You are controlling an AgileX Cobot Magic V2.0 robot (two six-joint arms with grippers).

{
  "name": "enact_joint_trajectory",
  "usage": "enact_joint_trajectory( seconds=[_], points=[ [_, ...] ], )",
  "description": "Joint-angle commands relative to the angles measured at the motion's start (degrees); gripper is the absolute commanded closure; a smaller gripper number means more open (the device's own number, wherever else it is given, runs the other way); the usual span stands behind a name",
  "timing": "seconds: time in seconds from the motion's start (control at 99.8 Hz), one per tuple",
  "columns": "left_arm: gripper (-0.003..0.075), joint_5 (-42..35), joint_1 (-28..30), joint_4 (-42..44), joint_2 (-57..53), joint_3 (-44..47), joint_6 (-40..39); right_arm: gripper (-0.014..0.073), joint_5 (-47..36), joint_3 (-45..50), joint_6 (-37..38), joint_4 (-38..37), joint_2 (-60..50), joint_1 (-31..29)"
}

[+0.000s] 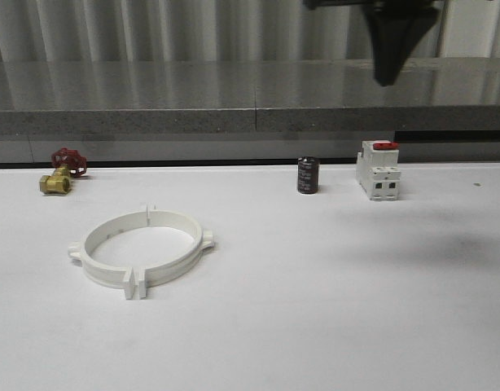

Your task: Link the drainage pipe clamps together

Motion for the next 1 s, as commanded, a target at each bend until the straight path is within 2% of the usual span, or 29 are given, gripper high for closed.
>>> enact_joint_trajectory(
  seconds=[0.0,0.241,0.491,0.812,0.992],
  points=[
    [0.0741,-3.95,0.17,0.11,0.56,-1.44,-0.06,0.066,0.05,3.0,-0.28,-1.23,-7.16,-3.2],
    [0.0741,-3.95,0.17,0.11,0.56,-1.44,-0.06,0.066,-5.82,16.59,-0.24,1.45,-19.49,-10.45],
    [0.0741,-3.95,0.17,0.11,0.56,-1.44,-0.06,0.066,-12.83,31.22,-0.24,1.63,-32.4,-14.79],
    [0.0741,-3.95,0.17,0.11,0.56,-1.44,-0.06,0.066,-19.92,46.06,-0.24,1.58,-46.91,-16.04],
    [0.0741,-3.95,0.17,0.11,0.56,-1.44,-0.06,0.066,-22.56,51.24,-0.24,0.91,-53.83,-16.04]
  ],
)
